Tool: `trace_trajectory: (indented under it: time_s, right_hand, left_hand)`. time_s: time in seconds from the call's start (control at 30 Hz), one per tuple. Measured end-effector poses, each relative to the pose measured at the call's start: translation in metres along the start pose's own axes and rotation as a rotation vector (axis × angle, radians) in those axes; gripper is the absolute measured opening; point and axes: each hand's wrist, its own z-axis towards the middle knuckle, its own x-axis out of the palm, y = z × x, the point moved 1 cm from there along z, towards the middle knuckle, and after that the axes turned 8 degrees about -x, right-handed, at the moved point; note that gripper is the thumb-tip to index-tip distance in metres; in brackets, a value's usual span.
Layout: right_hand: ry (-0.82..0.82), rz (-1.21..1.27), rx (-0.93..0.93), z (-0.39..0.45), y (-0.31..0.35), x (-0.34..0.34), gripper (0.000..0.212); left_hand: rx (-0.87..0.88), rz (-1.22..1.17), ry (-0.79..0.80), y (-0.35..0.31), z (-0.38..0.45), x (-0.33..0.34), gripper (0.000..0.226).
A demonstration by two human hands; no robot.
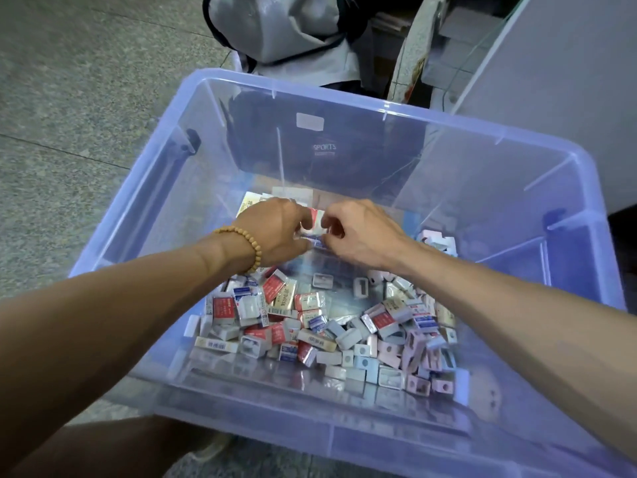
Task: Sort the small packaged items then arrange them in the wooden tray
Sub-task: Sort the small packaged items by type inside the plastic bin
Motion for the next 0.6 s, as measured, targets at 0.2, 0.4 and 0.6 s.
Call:
trace_trajectory:
  time_s: [0.2,0.4,0.6]
  right_hand:
    - [0.586,0.041,0.083,-0.051,-0.018,-0.015,0.017]
    - [0.712,0.028,0.215,-0.069,-0.023,0.002,0.030]
    - [0.768,0.037,0.242,-0.078,-0.016,0.003,0.059]
  left_hand:
    - [0.200,-0.024,0.422,-0.033,-0.024,0.026,0.040]
    - [0.318,0.094,0.548,-0.039,-0.025,0.048,0.073]
    - [0.358,0.309,0.552,-0.027,-0.022,0.045,0.095]
